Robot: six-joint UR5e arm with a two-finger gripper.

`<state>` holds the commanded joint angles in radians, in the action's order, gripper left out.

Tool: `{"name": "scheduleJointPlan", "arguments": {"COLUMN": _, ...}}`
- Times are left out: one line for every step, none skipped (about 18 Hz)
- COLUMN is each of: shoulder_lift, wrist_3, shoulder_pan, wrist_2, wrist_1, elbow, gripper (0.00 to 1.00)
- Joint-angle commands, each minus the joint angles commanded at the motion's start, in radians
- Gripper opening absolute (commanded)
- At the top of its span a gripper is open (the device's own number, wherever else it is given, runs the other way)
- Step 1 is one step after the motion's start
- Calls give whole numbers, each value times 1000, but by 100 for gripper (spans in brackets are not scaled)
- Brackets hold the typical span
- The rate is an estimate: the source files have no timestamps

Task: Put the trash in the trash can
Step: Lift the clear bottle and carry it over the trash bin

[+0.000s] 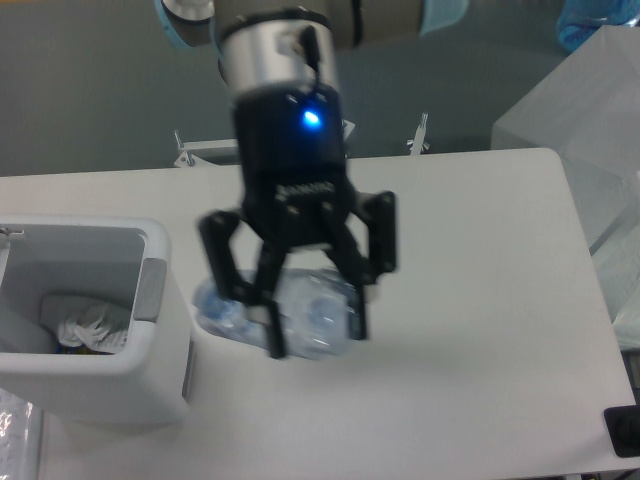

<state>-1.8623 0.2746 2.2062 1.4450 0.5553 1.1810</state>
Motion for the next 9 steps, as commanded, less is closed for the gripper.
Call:
{"name": "scheduleJointPlan", "arguments": {"shoulder_lift": 6, "wrist_3": -9, "shoulder_pan": -22, "wrist_2": 2, "wrist_1": -2, "elbow": 17, "gripper": 63}}
{"name": "scheduleJointPlan", "arguments": {"shoulder_lift": 9, "wrist_3": -17, "shoulder_pan": -34, "wrist_2": 2, "wrist_1": 0, "elbow": 34, "gripper": 63}}
{"name": "scheduleJointPlan", "arguments": {"shoulder_lift": 12, "wrist_3": -23, "shoulder_pan": -52, "wrist_2": 2, "wrist_1": 0, "elbow": 48, "gripper": 63}}
{"name": "scheduleJointPlan", "arguments": {"shoulder_lift": 12, "wrist_3": -31, "shoulder_pan": -77, "wrist_2": 6, "wrist_1": 0, "elbow": 58, "gripper": 63}}
{"name": "scheduleJointPlan", "arguments": {"shoulder_lift": 14, "wrist_3": -46, "shoulder_pan": -94, "wrist_2": 9, "wrist_1": 0, "elbow": 72, "gripper": 63}}
{"name": "scheduleJointPlan", "arguments": {"shoulder_lift": 12, "wrist_3": -51, "shoulder_pan": -109, "wrist_2": 11, "wrist_1": -2, "elbow": 83, "gripper": 63}}
{"name": "scheduleJointPlan", "arguments": {"shoulder_lift": 14, "wrist_3": -52, "shoulder_pan": -127, "wrist_2": 12, "wrist_1": -2, "elbow": 92, "gripper": 63}}
{"name": "scheduleJointPlan", "arguments": {"shoulder_lift": 12, "wrist_3": -52, "shoulder_pan": -135, "wrist_2": 11, "wrist_1": -2, "elbow": 95, "gripper": 63}}
{"name": "scheduleJointPlan", "arguments": {"shoulder_lift": 12, "wrist_3": -52, "shoulder_pan": -138, "wrist_2": 11, "wrist_1": -2, "elbow": 98, "gripper": 63}}
